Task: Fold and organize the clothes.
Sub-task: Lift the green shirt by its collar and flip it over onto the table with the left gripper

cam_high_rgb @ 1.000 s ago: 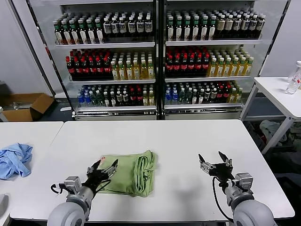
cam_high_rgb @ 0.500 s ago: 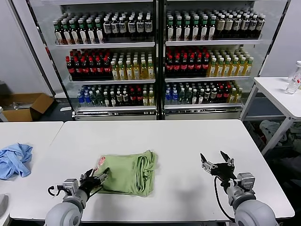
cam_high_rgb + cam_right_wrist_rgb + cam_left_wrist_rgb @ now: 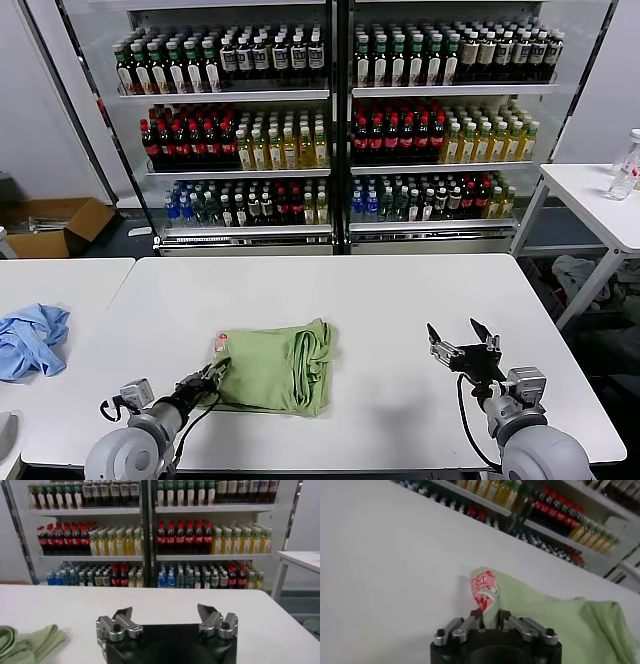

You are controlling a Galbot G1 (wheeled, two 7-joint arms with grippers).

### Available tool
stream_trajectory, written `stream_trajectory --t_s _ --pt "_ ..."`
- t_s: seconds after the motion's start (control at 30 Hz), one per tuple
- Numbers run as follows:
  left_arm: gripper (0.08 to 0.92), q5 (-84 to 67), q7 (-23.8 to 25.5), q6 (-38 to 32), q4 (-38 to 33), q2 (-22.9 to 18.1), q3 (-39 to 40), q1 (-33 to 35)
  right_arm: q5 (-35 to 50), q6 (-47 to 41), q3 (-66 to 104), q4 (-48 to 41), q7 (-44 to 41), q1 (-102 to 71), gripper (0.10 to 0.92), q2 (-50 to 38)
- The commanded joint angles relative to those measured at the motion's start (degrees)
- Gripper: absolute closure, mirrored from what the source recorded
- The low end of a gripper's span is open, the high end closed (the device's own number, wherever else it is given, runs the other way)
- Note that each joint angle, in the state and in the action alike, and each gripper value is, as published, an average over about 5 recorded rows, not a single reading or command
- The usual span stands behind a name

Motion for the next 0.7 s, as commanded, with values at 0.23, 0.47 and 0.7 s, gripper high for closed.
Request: stream_trajectory --t_s 0.23,0.47,0.7 --pt "0.898 -26.0 1.2 0.6 2.1 -0.7 -12.1 0.6 0.3 0.0 1.1 1.9 0.1 -1.4 0.203 0.0" --pt "0.901 -25.6 0.8 0.7 2.9 8.7 -28.2 1.9 0.6 0.5 1.7 2.5 -0.1 -1.7 0.203 0.0" --pt "0.901 -13.5 2.1 0.6 -3.4 18.9 -37.9 5.3 0.6 1.2 1.9 3.5 -0.4 -2.4 0.203 0.2"
